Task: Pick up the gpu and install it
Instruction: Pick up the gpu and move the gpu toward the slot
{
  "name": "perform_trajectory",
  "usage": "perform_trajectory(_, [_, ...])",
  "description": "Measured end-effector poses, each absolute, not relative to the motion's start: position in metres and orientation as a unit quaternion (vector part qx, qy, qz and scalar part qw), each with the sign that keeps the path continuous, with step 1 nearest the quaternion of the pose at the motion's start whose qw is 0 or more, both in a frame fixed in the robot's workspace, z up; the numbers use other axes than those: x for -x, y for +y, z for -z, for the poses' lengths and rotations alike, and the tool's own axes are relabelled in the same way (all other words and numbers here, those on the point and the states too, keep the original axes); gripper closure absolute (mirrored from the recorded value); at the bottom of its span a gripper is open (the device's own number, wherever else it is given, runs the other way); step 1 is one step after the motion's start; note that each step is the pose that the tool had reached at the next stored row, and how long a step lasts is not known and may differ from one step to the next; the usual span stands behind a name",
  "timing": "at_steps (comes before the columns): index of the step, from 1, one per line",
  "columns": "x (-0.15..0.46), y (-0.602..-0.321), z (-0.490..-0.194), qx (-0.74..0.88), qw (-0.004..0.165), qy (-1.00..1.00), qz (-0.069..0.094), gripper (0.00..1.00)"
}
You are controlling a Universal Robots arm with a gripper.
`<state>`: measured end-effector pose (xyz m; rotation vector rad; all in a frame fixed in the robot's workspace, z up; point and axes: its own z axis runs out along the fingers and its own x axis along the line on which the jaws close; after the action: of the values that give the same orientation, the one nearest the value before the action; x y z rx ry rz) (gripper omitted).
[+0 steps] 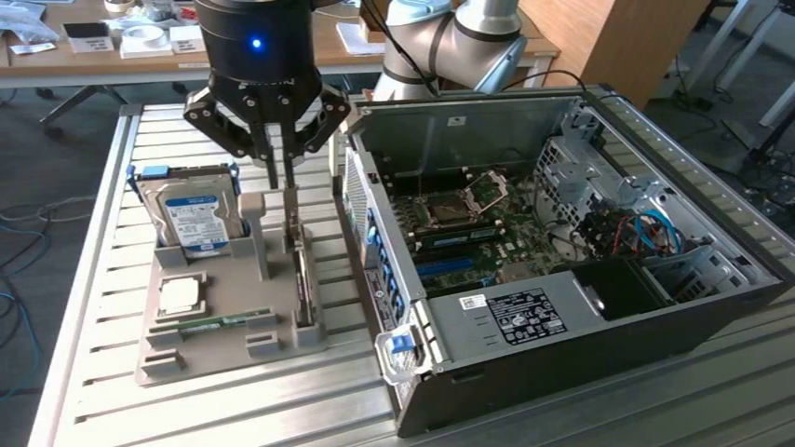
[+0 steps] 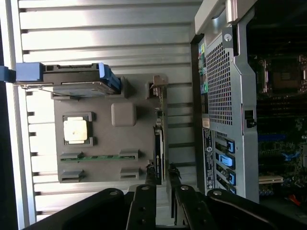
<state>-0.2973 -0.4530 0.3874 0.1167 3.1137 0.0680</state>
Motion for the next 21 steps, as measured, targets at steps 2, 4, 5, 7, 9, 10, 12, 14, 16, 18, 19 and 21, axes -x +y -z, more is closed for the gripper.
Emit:
perform_trajectory(2, [0.297,-0.453,-0.387,-0.037,0.012,0.999,-0.022,0.71])
perform_trajectory(4, [0.297,-0.453,-0.387,-0.037,0.012,0.999,-0.022,0.65])
perform_trajectory(5, [0.297,-0.453,-0.387,-0.037,0.012,0.999,-0.022,0.65])
perform_trajectory(7, [0.297,-0.453,-0.387,-0.037,0.012,0.999,-0.022,0.58])
perform_trajectory(9, [0.297,-0.453,-0.387,-0.037,0.012,0.999,-0.022,0.58])
perform_trajectory(10, [0.297,-0.453,-0.387,-0.037,0.012,0.999,-0.022,0.58])
perform_trajectory(12, [0.297,-0.453,-0.384,-0.037,0.013,0.999,-0.022,0.58])
perform_trajectory(14, [0.297,-0.453,-0.38,-0.037,0.012,0.999,-0.022,0.58])
perform_trajectory(16, [0.297,-0.453,-0.377,-0.037,0.013,0.999,-0.022,0.58])
perform_trajectory(18, [0.297,-0.453,-0.373,-0.037,0.012,0.999,-0.022,0.58])
perform_trajectory(19, [0.297,-0.453,-0.371,-0.037,0.012,0.999,-0.022,0.58])
perform_trajectory(21, [0.297,-0.453,-0.368,-0.037,0.012,0.999,-0.022,0.58])
